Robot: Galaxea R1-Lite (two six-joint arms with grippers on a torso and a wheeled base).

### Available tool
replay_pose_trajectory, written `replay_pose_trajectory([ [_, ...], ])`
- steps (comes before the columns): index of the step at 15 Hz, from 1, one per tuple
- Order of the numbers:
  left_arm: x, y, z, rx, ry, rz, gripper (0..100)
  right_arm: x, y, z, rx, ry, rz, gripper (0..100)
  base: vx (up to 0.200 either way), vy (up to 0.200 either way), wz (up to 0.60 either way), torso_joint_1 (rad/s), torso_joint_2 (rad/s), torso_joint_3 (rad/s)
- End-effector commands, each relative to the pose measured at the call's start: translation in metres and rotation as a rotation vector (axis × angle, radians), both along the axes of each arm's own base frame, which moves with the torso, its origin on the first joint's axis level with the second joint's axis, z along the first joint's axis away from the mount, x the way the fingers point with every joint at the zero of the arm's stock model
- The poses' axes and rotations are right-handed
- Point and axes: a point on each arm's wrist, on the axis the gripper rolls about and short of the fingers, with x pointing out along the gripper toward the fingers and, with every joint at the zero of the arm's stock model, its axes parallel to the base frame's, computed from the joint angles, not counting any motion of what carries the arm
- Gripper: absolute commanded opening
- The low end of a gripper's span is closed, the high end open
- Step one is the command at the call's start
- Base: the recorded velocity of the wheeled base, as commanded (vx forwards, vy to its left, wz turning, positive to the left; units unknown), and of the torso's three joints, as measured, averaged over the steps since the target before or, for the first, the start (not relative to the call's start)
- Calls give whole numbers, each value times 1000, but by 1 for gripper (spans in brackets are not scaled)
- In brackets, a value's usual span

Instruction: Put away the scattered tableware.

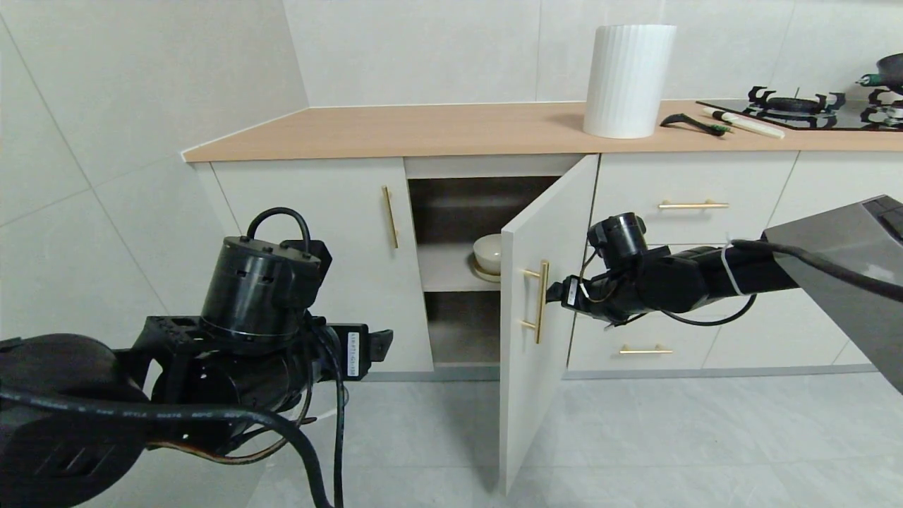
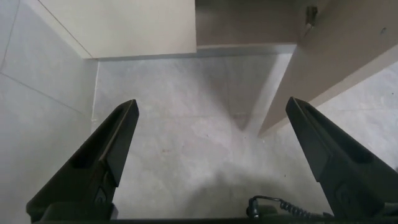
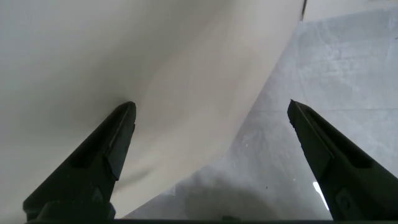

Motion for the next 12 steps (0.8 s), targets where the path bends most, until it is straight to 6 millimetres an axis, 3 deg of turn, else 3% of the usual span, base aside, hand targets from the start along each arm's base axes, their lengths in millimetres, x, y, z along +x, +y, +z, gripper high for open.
replay_pose_trajectory([
  [1,-1,1,4,-8,-15,1,100,1,1,-3,0,3,1,100,200,0,0,-12,2,2],
  [2,-2,2,6,-11,-20,3,100,1,2,-5,-1,7,2,100,200,0,0,2,2,2],
  [9,-15,16,37,-40,-127,24,100,9,12,-4,90,7,-40,100,0,0,0,0,0,0],
  [12,-13,15,34,-28,-118,30,100,12,16,-4,136,-7,-60,100,0,0,0,0,0,0],
])
